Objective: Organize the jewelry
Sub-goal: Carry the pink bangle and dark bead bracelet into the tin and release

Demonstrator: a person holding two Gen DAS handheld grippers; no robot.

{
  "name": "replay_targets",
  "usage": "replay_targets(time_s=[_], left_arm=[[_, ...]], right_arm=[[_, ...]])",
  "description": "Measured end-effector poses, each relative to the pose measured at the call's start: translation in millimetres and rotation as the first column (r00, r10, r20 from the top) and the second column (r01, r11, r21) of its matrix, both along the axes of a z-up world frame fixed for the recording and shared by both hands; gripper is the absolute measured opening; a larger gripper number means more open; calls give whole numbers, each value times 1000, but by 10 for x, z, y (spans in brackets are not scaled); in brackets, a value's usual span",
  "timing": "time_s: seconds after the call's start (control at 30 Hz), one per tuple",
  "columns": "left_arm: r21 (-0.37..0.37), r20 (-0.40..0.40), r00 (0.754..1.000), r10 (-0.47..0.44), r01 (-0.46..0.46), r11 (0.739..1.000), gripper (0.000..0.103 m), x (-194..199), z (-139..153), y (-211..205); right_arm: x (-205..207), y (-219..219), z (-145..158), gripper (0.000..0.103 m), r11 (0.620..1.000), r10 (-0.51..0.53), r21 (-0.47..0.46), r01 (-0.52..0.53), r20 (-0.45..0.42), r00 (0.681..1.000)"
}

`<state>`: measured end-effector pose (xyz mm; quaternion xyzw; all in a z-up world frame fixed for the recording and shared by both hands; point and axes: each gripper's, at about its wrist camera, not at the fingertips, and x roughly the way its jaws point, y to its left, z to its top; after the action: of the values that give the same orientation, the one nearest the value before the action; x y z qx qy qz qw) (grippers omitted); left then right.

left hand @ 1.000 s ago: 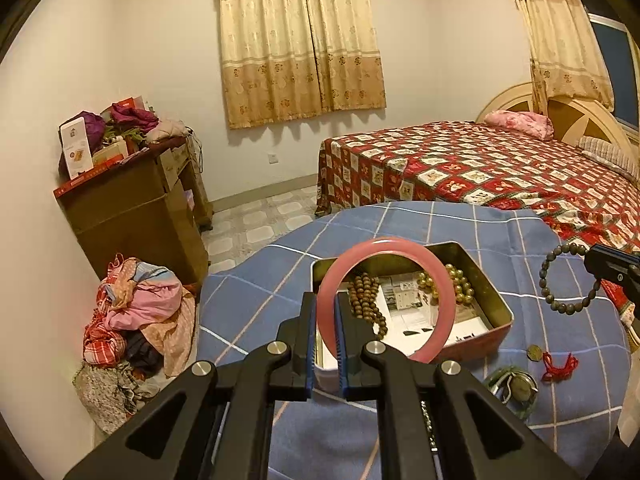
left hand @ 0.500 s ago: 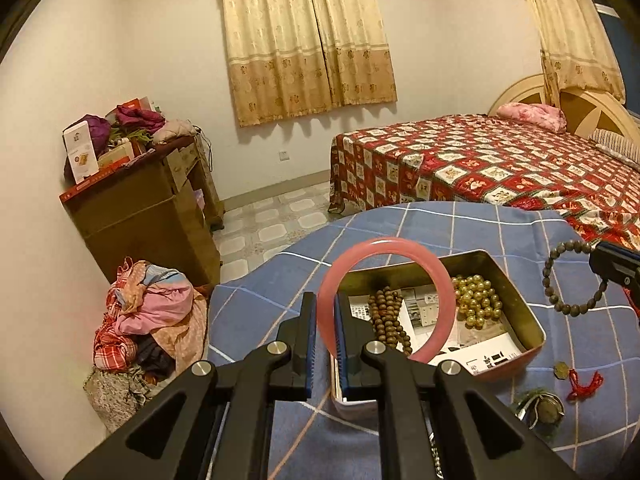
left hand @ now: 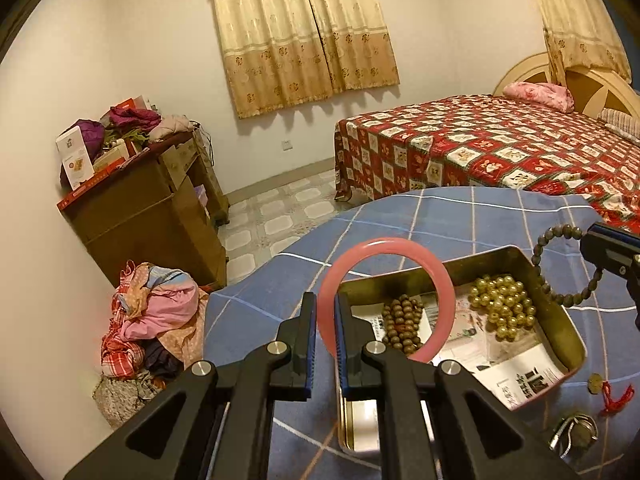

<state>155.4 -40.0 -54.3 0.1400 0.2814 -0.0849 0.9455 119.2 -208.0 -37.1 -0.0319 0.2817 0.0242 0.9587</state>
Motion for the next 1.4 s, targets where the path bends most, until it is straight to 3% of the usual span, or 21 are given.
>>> replay_targets(time_s=[0.6, 0.97, 1.4], left_arm=[[57, -46, 999, 16, -13, 998, 8, 268, -208, -54], [52, -75, 997, 5, -1, 999, 8, 319, -309, -68], [73, -37, 999, -20, 23, 997, 9, 235, -277, -119]], right_arm=[[291, 144, -225, 11, 999, 9, -47, -12, -58, 998], [363, 192, -360, 11, 998, 8, -66, -15, -99, 995], [378, 178, -426, 12, 997, -14, -77, 5, -115, 993]])
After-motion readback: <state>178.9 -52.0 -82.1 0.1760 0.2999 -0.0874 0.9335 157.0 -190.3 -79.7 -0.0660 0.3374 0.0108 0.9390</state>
